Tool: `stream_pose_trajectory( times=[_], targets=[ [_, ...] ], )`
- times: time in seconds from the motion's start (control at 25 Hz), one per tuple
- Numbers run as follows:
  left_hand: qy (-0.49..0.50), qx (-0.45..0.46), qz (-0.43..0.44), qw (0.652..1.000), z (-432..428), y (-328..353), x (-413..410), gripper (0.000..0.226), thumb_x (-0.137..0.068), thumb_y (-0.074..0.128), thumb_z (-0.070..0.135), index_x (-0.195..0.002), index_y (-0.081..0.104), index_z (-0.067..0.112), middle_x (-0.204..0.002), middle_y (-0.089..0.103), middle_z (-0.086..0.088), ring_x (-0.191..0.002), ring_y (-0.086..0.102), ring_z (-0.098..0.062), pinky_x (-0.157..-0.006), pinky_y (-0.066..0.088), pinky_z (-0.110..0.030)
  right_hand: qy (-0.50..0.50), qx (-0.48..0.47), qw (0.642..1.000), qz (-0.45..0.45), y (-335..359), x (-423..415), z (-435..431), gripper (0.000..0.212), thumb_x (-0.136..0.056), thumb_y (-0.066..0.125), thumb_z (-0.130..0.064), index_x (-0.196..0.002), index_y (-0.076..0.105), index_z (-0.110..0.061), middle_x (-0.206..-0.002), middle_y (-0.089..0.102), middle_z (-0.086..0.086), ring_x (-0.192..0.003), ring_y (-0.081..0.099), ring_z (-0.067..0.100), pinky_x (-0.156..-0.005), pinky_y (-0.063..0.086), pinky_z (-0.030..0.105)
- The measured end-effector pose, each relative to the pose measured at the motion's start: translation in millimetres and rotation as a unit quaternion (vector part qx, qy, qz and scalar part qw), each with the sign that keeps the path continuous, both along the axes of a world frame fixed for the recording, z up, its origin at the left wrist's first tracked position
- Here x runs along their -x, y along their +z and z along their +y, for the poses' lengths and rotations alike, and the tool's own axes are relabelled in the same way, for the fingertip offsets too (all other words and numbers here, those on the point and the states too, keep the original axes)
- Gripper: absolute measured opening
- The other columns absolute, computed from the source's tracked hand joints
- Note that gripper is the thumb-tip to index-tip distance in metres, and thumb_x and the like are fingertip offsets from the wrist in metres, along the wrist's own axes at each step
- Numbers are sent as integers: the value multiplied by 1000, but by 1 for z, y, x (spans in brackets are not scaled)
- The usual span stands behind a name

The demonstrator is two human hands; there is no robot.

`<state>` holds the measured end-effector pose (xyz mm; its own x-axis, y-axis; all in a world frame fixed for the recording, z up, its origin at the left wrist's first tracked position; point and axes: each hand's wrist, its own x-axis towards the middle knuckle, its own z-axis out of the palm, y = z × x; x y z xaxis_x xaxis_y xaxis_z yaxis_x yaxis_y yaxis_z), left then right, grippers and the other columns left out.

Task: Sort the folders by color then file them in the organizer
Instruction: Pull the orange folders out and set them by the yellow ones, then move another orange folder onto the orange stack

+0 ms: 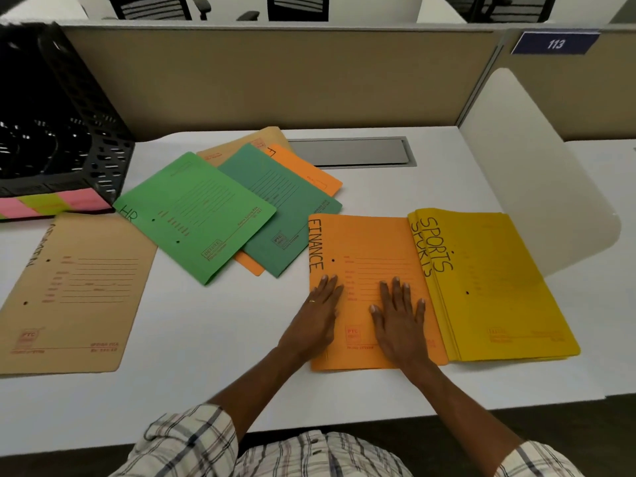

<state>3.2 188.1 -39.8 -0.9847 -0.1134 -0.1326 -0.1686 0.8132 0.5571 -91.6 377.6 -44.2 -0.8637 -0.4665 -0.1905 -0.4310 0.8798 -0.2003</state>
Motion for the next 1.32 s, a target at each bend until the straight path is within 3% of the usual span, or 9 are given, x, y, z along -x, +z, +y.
stream_pose_trajectory(
  times=[0.16,0.44,0.56,0.68,0.84,0.92,1.04,1.2,1.32],
  targets=[
    [56,14,41,997,-28,1,-12,63,-109,29,45,-163,5,21,-168,-7,8,-155,-15,-9,-123,-9,-26,41,32,999,10,10,1,-32,66,-105,22,-51,-160,-3,-24,-168,-14,1,-154,-16,21,-124,-9,52],
    [70,160,-46,984,-119,5,-17,61,-109,25,46,-163,11,23,-171,0,-1,-157,-13,-20,-127,-3,-53,135,67,988,18,25,-2,-135,63,-107,21,-49,-161,1,-24,-168,-13,0,-154,-18,19,-125,-7,51],
    [41,212,-74,974,-141,10,-14,57,-108,27,48,-161,21,29,-170,10,2,-159,3,-26,-122,9,-66,147,55,988,7,24,5,-172,63,-106,21,-49,-161,4,-23,-169,-7,2,-155,-14,21,-125,-6,51],
    [31,255,-76,963,-156,16,-11,50,-108,35,43,-155,39,26,-165,33,-2,-154,25,-31,-118,26,-63,159,20,987,4,22,16,-198,64,-106,20,-50,-161,5,-21,-169,-5,4,-155,-11,23,-125,-5,51],
    [18,289,-35,957,-192,18,-22,47,-106,41,41,-148,51,23,-157,47,-3,-146,44,-23,-115,28,-65,168,21,986,12,24,44,-224,65,-106,26,-49,-160,11,-16,-169,-1,7,-156,-5,26,-126,0,51],
    [-3,291,0,957,-202,14,-31,44,-105,46,39,-143,57,21,-151,54,-2,-142,50,-20,-113,32,-66,130,78,988,-3,29,70,-236,64,-107,34,-43,-159,17,-9,-168,5,13,-156,3,30,-126,8,50],
    [-18,267,58,962,-209,4,-35,37,-100,58,33,-134,65,22,-143,62,1,-134,58,-24,-109,42,-58,-31,219,971,-95,40,122,-259,65,-104,49,-30,-154,24,2,-162,23,23,-151,21,37,-122,24,46],
    [-9,240,92,966,-207,-2,-28,47,-94,60,27,-141,57,21,-157,48,-3,-144,45,-27,-113,36,-60,-235,295,912,-162,45,180,-281,58,-97,63,-25,-145,40,-1,-142,49,20,-124,54,34,-91,46,33],
    [8,232,69,970,-210,-2,-17,58,-95,48,27,-152,45,17,-165,32,-6,-154,28,-27,-119,26,-65,-306,368,855,-198,47,200,-291,52,-91,72,-15,-139,52,-8,-132,61,15,-82,65,13,-64,52,17]
  ],
)
